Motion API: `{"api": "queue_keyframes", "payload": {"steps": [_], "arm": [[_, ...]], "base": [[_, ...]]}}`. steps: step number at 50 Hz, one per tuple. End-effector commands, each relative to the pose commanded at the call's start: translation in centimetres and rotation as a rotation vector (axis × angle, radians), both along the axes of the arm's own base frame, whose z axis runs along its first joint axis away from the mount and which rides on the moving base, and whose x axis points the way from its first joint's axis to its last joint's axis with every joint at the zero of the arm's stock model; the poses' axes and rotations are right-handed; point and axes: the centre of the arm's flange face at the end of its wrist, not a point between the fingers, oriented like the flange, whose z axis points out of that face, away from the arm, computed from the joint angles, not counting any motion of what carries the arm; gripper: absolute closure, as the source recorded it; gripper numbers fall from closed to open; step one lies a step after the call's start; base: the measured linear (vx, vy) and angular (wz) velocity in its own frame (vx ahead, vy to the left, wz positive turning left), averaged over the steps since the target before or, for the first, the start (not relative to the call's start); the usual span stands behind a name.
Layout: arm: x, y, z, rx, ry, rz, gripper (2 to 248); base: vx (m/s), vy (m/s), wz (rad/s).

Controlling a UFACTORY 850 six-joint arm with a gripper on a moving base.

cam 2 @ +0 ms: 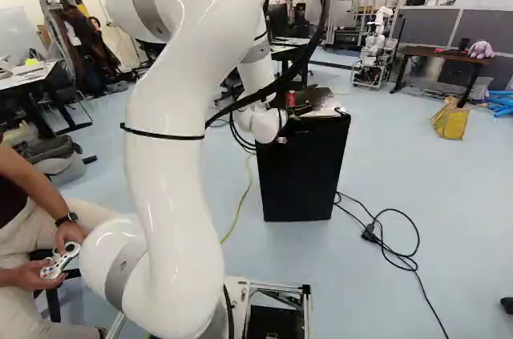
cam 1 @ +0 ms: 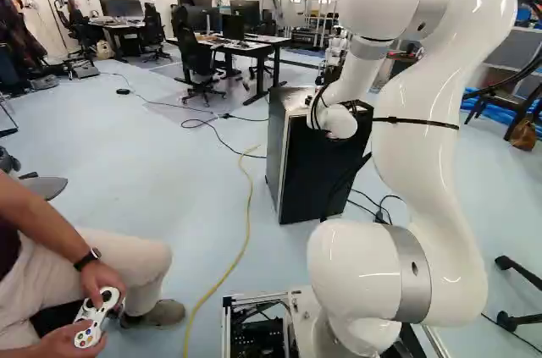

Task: Grab a drink from the fridge

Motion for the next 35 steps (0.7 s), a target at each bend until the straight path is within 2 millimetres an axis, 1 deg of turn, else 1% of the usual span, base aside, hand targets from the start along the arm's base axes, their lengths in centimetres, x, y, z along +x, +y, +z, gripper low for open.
{"api": "queue_keyframes", "payload": {"steps": [35], "arm": [[3.2, -0.1, -0.5, -0.006, -0.023, 0.012, 3]], "base": [[0.0, 0.0, 0.0]]}}
